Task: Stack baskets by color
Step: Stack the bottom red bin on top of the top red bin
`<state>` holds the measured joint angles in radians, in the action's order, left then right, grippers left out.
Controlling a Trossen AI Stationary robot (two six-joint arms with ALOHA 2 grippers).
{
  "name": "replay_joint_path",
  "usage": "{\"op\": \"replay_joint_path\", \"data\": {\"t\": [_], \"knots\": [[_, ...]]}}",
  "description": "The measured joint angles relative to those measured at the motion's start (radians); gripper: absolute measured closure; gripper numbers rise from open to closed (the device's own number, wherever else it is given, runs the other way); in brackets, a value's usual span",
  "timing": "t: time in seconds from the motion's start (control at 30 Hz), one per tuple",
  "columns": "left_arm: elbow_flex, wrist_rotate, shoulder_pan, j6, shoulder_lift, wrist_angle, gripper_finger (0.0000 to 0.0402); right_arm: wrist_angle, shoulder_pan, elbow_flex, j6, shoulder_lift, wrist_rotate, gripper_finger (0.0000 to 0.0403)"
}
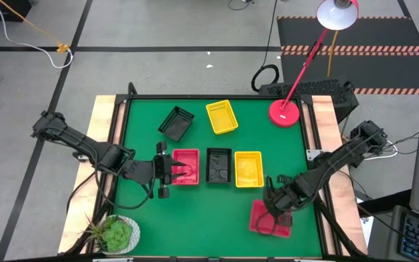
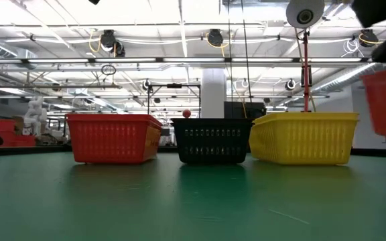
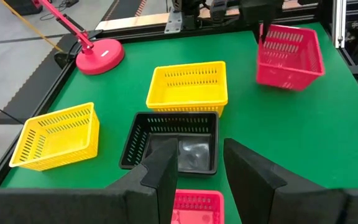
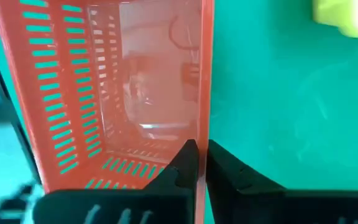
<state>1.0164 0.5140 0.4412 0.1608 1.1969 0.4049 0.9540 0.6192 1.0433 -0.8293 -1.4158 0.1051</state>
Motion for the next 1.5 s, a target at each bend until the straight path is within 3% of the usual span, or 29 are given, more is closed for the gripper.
{"op": "replay_joint_path", "data": {"t": [0.3, 0.67, 0.83, 1.13, 1.27, 1.5], "knots": [[0.0, 0.0, 0.0, 0.0, 0.0, -0.018, 0.027, 0.009, -0.07, 0.1, -0.167, 0.008, 0.002, 0.0393], [0.0, 0.0, 0.0, 0.032, 0.0, -0.021, 0.027, -0.289, -0.137, 0.106, -0.149, 0.035, -0.117, 0.0394], [0.0, 0.0, 0.0, 0.031, 0.0, -0.065, 0.027, -0.372, -0.15, 0.106, -0.149, 0.035, -0.303, 0.0395], [0.0, 0.0, 0.0, 0.025, 0.0, -0.096, 0.027, -0.562, -0.149, 0.08, -0.049, 0.035, -0.777, 0.0397], [0.0, 0.001, 0.0, 0.025, 0.0, -0.097, 0.027, -0.801, -0.151, -0.013, 0.015, 0.034, -0.925, 0.0395], [0.0, 0.052, -0.002, 0.0, 0.0, -0.109, 0.027, -1.431, -0.21, -0.249, 0.259, 0.033, -1.087, 0.0394]]}}
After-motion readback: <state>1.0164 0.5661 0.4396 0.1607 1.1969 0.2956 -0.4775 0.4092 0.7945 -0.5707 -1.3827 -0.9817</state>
